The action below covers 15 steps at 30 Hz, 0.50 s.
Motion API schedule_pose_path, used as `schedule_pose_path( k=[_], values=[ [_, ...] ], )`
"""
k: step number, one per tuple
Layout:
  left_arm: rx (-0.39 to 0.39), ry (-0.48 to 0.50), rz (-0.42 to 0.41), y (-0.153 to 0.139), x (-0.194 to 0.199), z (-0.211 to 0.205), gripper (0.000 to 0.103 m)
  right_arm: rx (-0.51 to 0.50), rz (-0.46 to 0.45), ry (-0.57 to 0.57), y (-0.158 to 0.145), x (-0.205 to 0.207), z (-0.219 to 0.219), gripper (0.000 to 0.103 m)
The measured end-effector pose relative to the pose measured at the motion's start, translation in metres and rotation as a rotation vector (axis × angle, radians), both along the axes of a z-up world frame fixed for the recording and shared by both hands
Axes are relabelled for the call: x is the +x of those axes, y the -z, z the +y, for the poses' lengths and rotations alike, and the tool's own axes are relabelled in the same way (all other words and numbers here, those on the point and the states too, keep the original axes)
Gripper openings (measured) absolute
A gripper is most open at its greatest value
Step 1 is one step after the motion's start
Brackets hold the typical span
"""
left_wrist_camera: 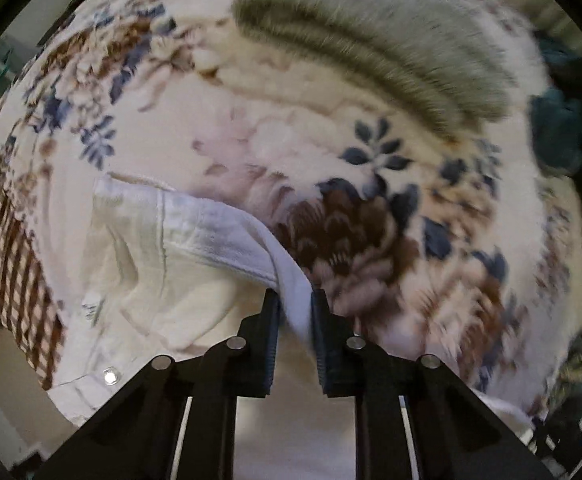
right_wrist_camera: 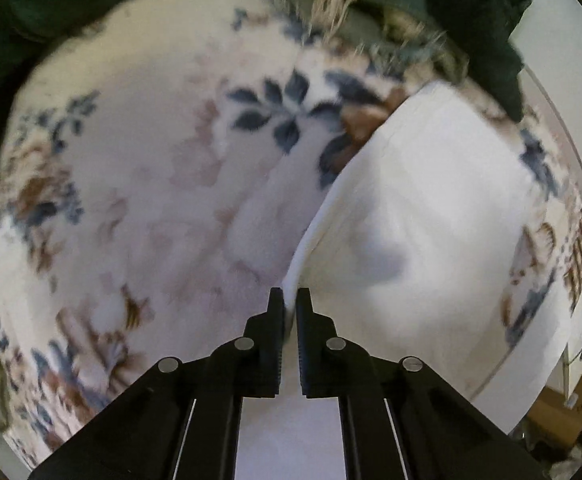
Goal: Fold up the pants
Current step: 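Lift the waistband with both grippers and fold it toward the trouser hems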
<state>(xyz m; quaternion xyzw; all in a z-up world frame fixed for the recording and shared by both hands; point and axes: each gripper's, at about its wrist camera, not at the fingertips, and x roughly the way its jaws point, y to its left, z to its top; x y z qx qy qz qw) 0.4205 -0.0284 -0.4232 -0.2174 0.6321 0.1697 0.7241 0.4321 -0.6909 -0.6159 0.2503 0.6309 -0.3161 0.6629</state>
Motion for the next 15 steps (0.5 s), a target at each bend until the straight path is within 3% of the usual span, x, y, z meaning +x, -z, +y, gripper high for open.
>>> schedule_pose_path(
  k=[3, 4, 5, 9, 13, 15],
  values=[
    [-0.067, 0.003, -0.056, -0.035, -0.043, 0.015, 0.013, -0.024, -0.043, -0.02, -0.032, -0.036, 0.009, 0.006],
    [-0.09, -0.001, -0.067, -0.033, -0.055, 0.032, 0.013, -0.026, -0.051, -0.02, -0.046, -0.051, 0.007, 0.006],
    [-0.102, 0.001, -0.078, -0.015, -0.062, 0.04, 0.013, -0.027, -0.057, -0.02, -0.059, -0.056, -0.005, 0.006],
    [-0.114, 0.023, -0.071, -0.004, -0.116, 0.048, 0.012, -0.042, -0.07, -0.021, -0.099, -0.11, -0.017, 0.006],
    [-0.119, 0.019, -0.029, 0.012, -0.176, 0.054, 0.012, -0.055, -0.052, -0.034, -0.122, -0.19, -0.035, 0.006],
    [-0.107, -0.002, 0.016, 0.032, -0.204, 0.056, 0.012, -0.057, -0.022, -0.043, -0.118, -0.219, -0.035, 0.006]
  ],
)
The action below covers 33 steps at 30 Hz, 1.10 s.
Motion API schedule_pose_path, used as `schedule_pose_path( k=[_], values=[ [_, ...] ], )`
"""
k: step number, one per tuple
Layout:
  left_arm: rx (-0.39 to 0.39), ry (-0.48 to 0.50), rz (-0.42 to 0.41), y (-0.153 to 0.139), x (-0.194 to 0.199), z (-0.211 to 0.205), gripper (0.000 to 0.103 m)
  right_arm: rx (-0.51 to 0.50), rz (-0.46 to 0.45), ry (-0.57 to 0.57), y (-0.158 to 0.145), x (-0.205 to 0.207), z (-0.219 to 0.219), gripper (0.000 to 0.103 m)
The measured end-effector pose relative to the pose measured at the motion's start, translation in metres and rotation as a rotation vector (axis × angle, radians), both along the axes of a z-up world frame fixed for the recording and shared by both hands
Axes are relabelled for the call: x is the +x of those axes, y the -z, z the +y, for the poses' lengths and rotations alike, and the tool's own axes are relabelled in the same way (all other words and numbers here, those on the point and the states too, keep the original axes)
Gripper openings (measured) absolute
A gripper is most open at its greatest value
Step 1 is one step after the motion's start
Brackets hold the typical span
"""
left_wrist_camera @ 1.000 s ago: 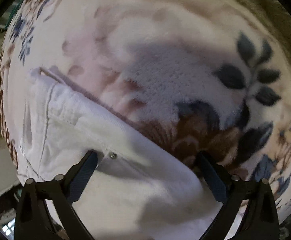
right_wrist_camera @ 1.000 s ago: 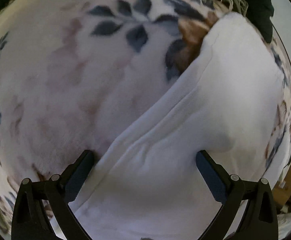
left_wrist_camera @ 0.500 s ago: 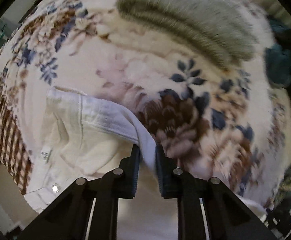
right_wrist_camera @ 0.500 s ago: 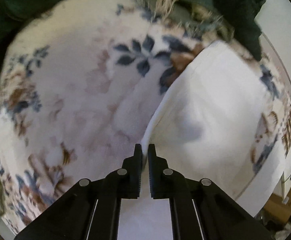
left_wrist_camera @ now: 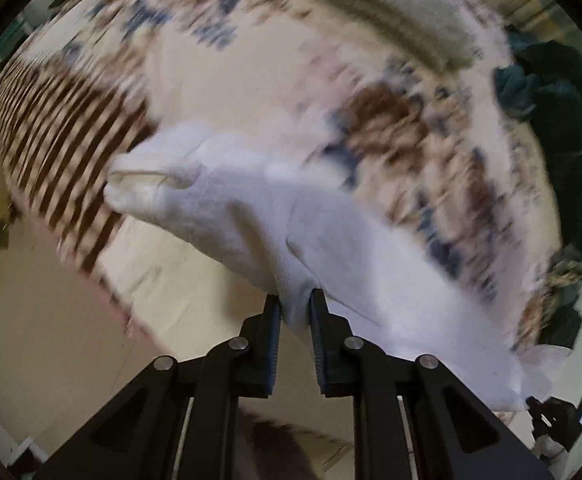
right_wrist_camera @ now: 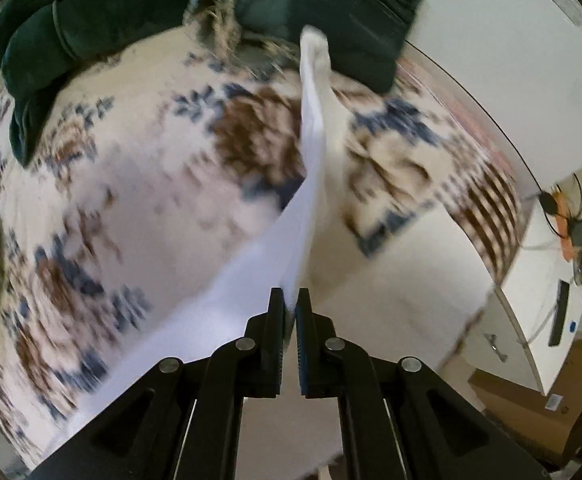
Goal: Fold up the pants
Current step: 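Lift the waistband with both grippers and fold it toward the trouser hems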
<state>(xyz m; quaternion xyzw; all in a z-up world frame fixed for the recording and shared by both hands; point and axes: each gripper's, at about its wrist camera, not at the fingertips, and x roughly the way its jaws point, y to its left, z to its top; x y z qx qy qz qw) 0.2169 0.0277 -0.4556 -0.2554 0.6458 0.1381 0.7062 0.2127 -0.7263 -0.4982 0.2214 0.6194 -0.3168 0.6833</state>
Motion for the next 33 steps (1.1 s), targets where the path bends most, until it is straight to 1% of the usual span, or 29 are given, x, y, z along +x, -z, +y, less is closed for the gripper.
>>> schedule_pose_path(
  k=[2, 3, 4, 6, 9, 12, 14, 15, 16, 18, 19, 20, 21, 22, 24, 25, 26, 27, 28, 29, 30, 31, 33],
  values=[
    [-0.013, -0.038, 0.049, 0.024, -0.024, 0.004, 0.011, 0.007, 0.052, -0.015, 0.015, -0.032, 0.001, 0.006],
    [-0.001, -0.053, 0.064, 0.033, -0.032, 0.006, 0.001, 0.014, 0.071, -0.011, 0.019, -0.044, -0.002, 0.006],
    [0.011, -0.067, 0.083, 0.044, -0.041, 0.008, 0.001, 0.028, 0.097, -0.015, 0.029, -0.061, -0.001, 0.006],
    [0.015, -0.099, 0.106, 0.063, -0.054, 0.013, 0.001, 0.032, 0.119, -0.023, 0.042, -0.078, 0.0, 0.006],
    [0.026, -0.112, 0.113, 0.083, -0.06, 0.014, 0.002, 0.046, 0.152, -0.025, 0.067, -0.1, 0.002, 0.004],
    [0.032, -0.108, 0.117, 0.095, -0.059, 0.01, 0.002, 0.07, 0.162, -0.003, 0.083, -0.11, -0.002, 0.004],
    [0.027, -0.127, 0.117, 0.096, -0.059, 0.009, 0.005, 0.137, 0.169, 0.001, 0.096, -0.114, -0.007, 0.007],
    [0.024, -0.136, 0.117, 0.094, -0.06, 0.008, 0.005, 0.181, 0.167, 0.01, 0.1, -0.116, -0.011, 0.01],
    [0.019, -0.138, 0.118, 0.092, -0.06, 0.006, 0.005, 0.243, 0.145, 0.037, 0.101, -0.122, -0.02, 0.013],
    [0.007, -0.139, 0.114, 0.086, -0.061, 0.002, 0.006, 0.272, 0.089, 0.085, 0.094, -0.132, -0.037, 0.023],
    [-0.005, -0.146, 0.096, 0.083, -0.062, -0.001, 0.011, 0.277, 0.027, 0.124, 0.085, -0.139, -0.051, 0.04],
    [-0.013, -0.155, 0.082, 0.081, -0.063, -0.001, 0.016, 0.275, -0.008, 0.149, 0.08, -0.143, -0.061, 0.057],
    [-0.027, -0.173, 0.066, 0.082, -0.07, 0.0, 0.027, 0.256, -0.038, 0.182, 0.075, -0.148, -0.072, 0.061],
    [-0.041, -0.19, 0.057, 0.084, -0.07, 0.0, 0.03, 0.238, -0.062, 0.23, 0.075, -0.154, -0.088, 0.062],
    [-0.066, -0.241, 0.053, 0.093, -0.069, -0.001, 0.03, 0.253, -0.079, 0.304, 0.083, -0.16, -0.108, 0.062],
    [-0.078, -0.263, 0.046, 0.096, -0.069, -0.002, 0.029, 0.265, -0.096, 0.362, 0.09, -0.165, -0.119, 0.062],
    [-0.089, -0.288, 0.033, 0.098, -0.069, -0.002, 0.029, 0.283, -0.102, 0.423, 0.1, -0.168, -0.131, 0.062],
    [-0.083, -0.314, 0.007, 0.096, -0.07, -0.003, 0.024, 0.307, -0.121, 0.477, 0.107, -0.171, -0.139, 0.061],
    [-0.07, -0.316, -0.014, 0.093, -0.069, -0.005, 0.014, 0.345, -0.171, 0.557, 0.117, -0.179, -0.145, 0.051],
    [-0.046, -0.304, -0.024, 0.091, -0.068, -0.008, 0.013, 0.354, -0.177, 0.602, 0.122, -0.182, -0.147, 0.032],
    [-0.02, -0.287, -0.036, 0.085, -0.068, -0.012, 0.01, 0.345, -0.168, 0.626, 0.123, -0.184, -0.146, 0.022],
    [-0.006, -0.279, -0.046, 0.081, -0.067, -0.012, 0.009, 0.319, -0.16, 0.635, 0.122, -0.186, -0.143, 0.007],
    [0.008, -0.272, -0.078, 0.076, -0.073, -0.004, 0.009, 0.272, -0.147, 0.592, 0.113, -0.182, -0.136, 0.005]
  ],
)
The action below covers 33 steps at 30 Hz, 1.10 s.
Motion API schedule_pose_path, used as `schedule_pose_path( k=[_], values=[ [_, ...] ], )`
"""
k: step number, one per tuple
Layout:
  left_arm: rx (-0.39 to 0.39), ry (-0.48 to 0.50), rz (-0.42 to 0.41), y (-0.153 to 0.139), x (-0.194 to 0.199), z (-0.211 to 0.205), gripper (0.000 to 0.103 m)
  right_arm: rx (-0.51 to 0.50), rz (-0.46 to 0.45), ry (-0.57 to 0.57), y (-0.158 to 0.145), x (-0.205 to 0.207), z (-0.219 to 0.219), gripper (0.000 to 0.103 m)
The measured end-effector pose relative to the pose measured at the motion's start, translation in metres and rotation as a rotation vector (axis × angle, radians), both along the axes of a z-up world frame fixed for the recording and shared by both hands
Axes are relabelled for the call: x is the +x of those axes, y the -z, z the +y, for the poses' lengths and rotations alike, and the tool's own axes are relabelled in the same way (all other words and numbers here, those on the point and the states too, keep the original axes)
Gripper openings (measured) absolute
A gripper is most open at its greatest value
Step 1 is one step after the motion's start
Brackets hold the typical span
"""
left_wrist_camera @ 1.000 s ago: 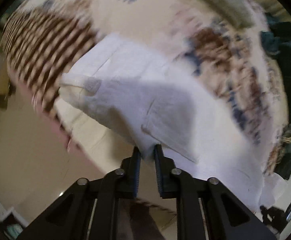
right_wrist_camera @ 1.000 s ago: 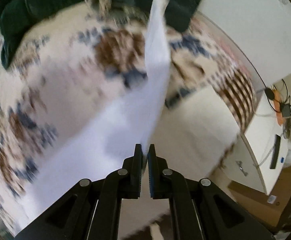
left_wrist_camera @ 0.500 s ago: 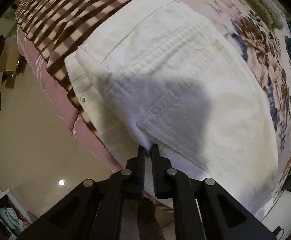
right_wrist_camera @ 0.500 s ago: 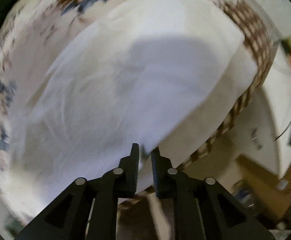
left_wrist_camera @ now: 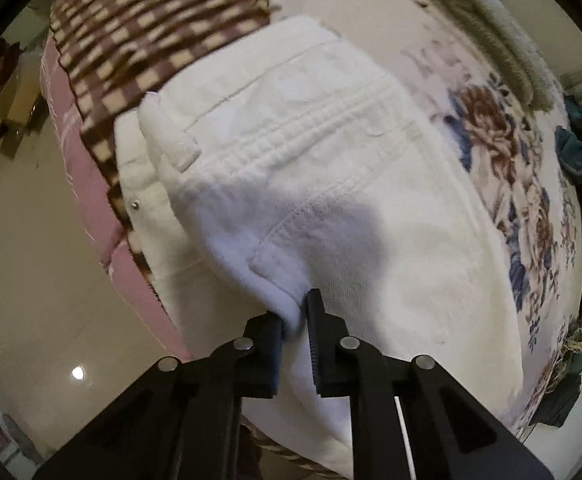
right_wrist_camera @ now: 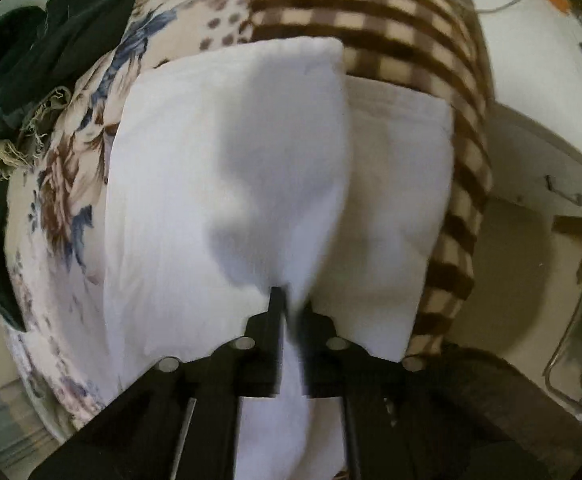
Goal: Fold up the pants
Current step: 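Lift the waistband with both grippers and fold it toward the trouser hems, then open both grippers and release the folded waistband onto the trousers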
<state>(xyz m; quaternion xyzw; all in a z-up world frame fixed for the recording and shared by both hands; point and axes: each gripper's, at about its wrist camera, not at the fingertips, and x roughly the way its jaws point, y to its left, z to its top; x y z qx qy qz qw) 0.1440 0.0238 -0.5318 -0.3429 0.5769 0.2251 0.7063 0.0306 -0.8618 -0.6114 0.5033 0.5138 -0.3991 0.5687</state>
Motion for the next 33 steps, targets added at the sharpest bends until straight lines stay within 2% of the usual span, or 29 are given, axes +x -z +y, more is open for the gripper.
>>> schedule_pose_path(
  k=[3, 10, 12, 15, 16, 19, 21, 22, 23, 24, 25, 26, 27, 28, 29, 30, 33],
  values=[
    [0.005, -0.002, -0.045, -0.011, -0.014, 0.009, 0.008, -0.06, 0.045, -0.109, -0.024, 0.007, 0.01, 0.004],
    [-0.028, -0.039, -0.048, -0.021, -0.046, 0.027, 0.007, -0.068, 0.104, -0.181, -0.061, -0.009, 0.016, 0.004],
    [-0.035, -0.039, -0.032, -0.015, -0.044, 0.028, 0.007, -0.064, 0.137, -0.196, -0.062, -0.013, 0.016, 0.004],
    [-0.058, -0.036, -0.009, -0.001, -0.043, 0.029, 0.008, -0.031, 0.19, -0.202, -0.046, -0.027, 0.012, 0.004],
    [-0.072, -0.034, 0.002, 0.004, -0.041, 0.031, 0.011, -0.023, 0.196, -0.194, -0.04, -0.029, 0.012, 0.004],
    [-0.102, -0.041, 0.044, 0.013, -0.038, 0.036, 0.013, -0.023, 0.202, -0.265, -0.025, -0.019, 0.018, 0.005],
    [-0.087, -0.032, 0.046, 0.005, -0.041, 0.035, 0.015, -0.005, 0.207, -0.316, -0.02, -0.016, 0.02, 0.016],
    [-0.063, -0.023, 0.052, -0.001, -0.043, 0.034, 0.015, -0.017, 0.221, -0.333, -0.023, -0.016, 0.021, 0.027],
    [-0.017, -0.009, 0.062, -0.011, -0.045, 0.031, 0.015, -0.049, 0.232, -0.351, -0.03, -0.014, 0.023, 0.034],
    [0.019, 0.001, 0.071, -0.02, -0.046, 0.029, 0.021, -0.088, 0.238, -0.376, -0.039, -0.011, 0.026, 0.034],
    [0.057, 0.015, 0.077, -0.029, -0.046, 0.025, 0.035, -0.128, 0.236, -0.413, -0.051, -0.005, 0.032, 0.034],
    [0.098, 0.037, 0.077, -0.04, -0.044, 0.019, 0.041, -0.158, 0.209, -0.459, -0.064, 0.004, 0.042, 0.034],
    [0.143, 0.068, 0.076, -0.05, -0.04, 0.012, 0.052, -0.175, 0.182, -0.511, -0.074, 0.014, 0.055, 0.036],
    [0.18, 0.094, 0.078, -0.059, -0.035, 0.004, 0.064, -0.167, 0.149, -0.616, -0.081, 0.032, 0.08, 0.043],
    [0.22, 0.115, 0.076, -0.068, -0.029, -0.003, 0.068, -0.14, 0.118, -0.689, -0.084, 0.045, 0.1, 0.048],
    [0.248, 0.129, 0.061, -0.076, -0.022, -0.01, 0.071, -0.08, 0.07, -0.808, -0.084, 0.067, 0.131, 0.048],
    [0.235, 0.21, 0.004, -0.082, 0.01, -0.038, 0.071, 0.02, -0.017, -1.084, -0.078, 0.119, 0.209, 0.049]
  ],
)
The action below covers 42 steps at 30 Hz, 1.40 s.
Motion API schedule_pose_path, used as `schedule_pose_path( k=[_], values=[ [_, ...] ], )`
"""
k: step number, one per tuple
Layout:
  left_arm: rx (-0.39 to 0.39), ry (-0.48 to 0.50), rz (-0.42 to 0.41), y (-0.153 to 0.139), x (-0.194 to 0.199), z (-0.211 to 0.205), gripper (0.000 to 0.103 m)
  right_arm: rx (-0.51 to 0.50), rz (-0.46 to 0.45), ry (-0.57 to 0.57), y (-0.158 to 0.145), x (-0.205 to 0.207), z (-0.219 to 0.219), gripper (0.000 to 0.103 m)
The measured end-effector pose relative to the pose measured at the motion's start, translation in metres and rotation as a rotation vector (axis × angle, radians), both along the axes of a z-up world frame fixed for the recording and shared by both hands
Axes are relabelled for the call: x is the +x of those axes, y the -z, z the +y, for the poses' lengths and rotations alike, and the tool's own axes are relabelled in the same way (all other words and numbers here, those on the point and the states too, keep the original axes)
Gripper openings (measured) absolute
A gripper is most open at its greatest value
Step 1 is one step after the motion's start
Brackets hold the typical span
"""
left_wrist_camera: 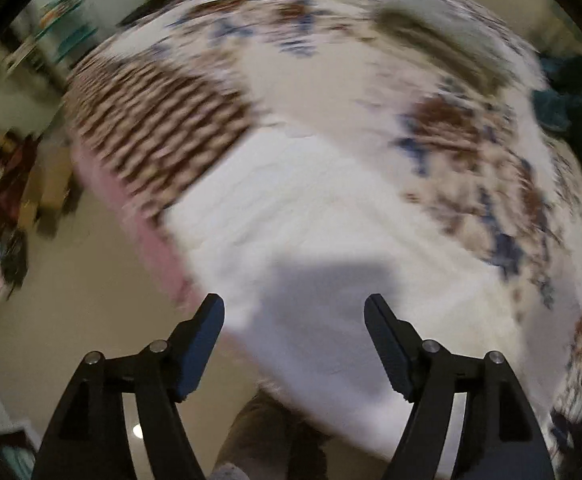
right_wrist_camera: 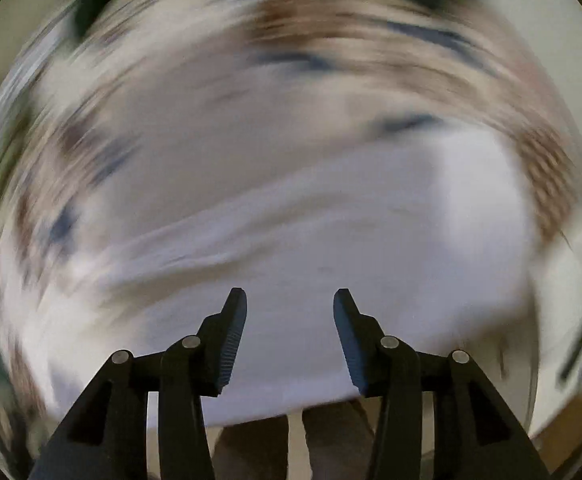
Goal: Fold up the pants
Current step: 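Open both grippers and release the folded waistband onto the trousers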
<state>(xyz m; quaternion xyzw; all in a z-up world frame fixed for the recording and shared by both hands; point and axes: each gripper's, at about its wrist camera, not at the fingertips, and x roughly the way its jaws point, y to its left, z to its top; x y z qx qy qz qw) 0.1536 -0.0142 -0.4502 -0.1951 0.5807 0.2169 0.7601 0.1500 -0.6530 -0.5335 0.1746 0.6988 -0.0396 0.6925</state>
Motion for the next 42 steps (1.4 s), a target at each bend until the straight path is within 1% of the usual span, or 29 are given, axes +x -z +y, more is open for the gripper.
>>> schedule_pose_path(
  k=[1, 2, 4, 5, 6, 7, 8, 9, 10, 11, 12, 16, 18, 20, 21, 24, 25, 27, 28, 30, 31, 32, 34, 36, 39, 42],
  values=[
    [-0.03, 0.035, 0.002, 0.005, 0.012, -0.01, 0.071, 0.013, 0.002, -0.123, 0.007, 0.022, 0.033, 0.05],
    [-0.07, 0.08, 0.02, 0.015, 0.026, -0.022, 0.071, 0.008, 0.001, -0.21, 0.014, 0.036, 0.056, 0.05],
    [-0.176, 0.181, 0.093, 0.044, 0.062, -0.053, 0.071, -0.017, 0.014, -0.407, 0.034, 0.063, 0.101, 0.05],
    [-0.193, 0.224, 0.132, 0.056, 0.074, -0.067, 0.071, -0.018, 0.033, -0.472, 0.044, 0.069, 0.112, 0.05],
    [-0.2, 0.252, 0.153, 0.062, 0.084, -0.079, 0.071, -0.01, 0.057, -0.527, 0.054, 0.075, 0.124, 0.05],
    [-0.212, 0.299, 0.173, 0.069, 0.096, -0.093, 0.071, 0.006, 0.102, -0.599, 0.067, 0.08, 0.136, 0.05],
    [-0.208, 0.333, 0.193, 0.075, 0.104, -0.103, 0.071, 0.004, 0.121, -0.638, 0.074, 0.081, 0.142, 0.049],
    [-0.198, 0.364, 0.204, 0.078, 0.111, -0.113, 0.071, -0.001, 0.12, -0.671, 0.077, 0.08, 0.146, 0.045],
    [-0.192, 0.39, 0.206, 0.08, 0.114, -0.119, 0.071, -0.025, 0.092, -0.708, 0.077, 0.079, 0.15, 0.017],
    [-0.177, 0.411, 0.213, 0.081, 0.118, -0.125, 0.071, -0.046, 0.073, -0.719, 0.076, 0.079, 0.151, 0.005],
    [-0.166, 0.426, 0.214, 0.082, 0.122, -0.128, 0.071, -0.046, 0.066, -0.704, 0.075, 0.08, 0.149, 0.005],
    [-0.139, 0.446, 0.218, 0.092, 0.133, -0.134, 0.071, -0.028, 0.027, -0.529, 0.061, 0.098, 0.125, 0.002],
    [-0.126, 0.441, 0.233, 0.102, 0.139, -0.133, 0.071, -0.033, 0.001, -0.477, 0.057, 0.107, 0.115, 0.002],
    [-0.11, 0.446, 0.242, 0.112, 0.146, -0.135, 0.071, -0.049, -0.012, -0.454, 0.059, 0.111, 0.114, 0.002],
    [-0.098, 0.451, 0.248, 0.118, 0.149, -0.138, 0.071, -0.054, -0.007, -0.449, 0.06, 0.114, 0.116, 0.002],
    [-0.072, 0.473, 0.267, 0.131, 0.154, -0.142, 0.073, -0.043, 0.024, -0.408, 0.078, 0.111, 0.117, 0.002],
    [-0.073, 0.473, 0.27, 0.133, 0.154, -0.144, 0.073, -0.014, 0.044, -0.357, 0.086, 0.114, 0.107, 0.003],
    [-0.075, 0.472, 0.272, 0.132, 0.155, -0.148, 0.073, 0.048, 0.059, -0.292, 0.09, 0.118, 0.092, 0.005],
    [-0.078, 0.472, 0.269, 0.128, 0.155, -0.147, 0.073, 0.092, 0.066, -0.241, 0.087, 0.117, 0.075, 0.011],
    [-0.075, 0.471, 0.241, 0.112, 0.155, -0.142, 0.073, 0.109, 0.056, -0.155, 0.075, 0.116, 0.047, 0.038],
    [-0.069, 0.469, 0.233, 0.104, 0.154, -0.139, 0.073, 0.112, 0.037, -0.103, 0.066, 0.111, 0.031, 0.061],
    [-0.074, 0.467, 0.223, 0.098, 0.151, -0.138, 0.073, 0.12, 0.015, -0.043, 0.056, 0.101, 0.015, 0.067],
    [-0.091, 0.469, 0.203, 0.083, 0.14, -0.143, 0.073, 0.123, -0.005, 0.081, 0.039, 0.078, -0.018, 0.067],
    [-0.112, 0.486, 0.19, 0.071, 0.129, -0.156, 0.073, 0.106, -0.014, 0.247, 0.027, 0.036, -0.059, 0.067],
    [-0.137, 0.548, 0.182, 0.061, 0.111, -0.192, 0.073, 0.043, -0.001, 0.512, 0.02, -0.042, -0.121, 0.067],
    [-0.156, 0.645, 0.207, 0.067, 0.097, -0.242, 0.073, -0.041, -0.007, 0.74, 0.012, -0.127, -0.182, 0.067]
  ],
)
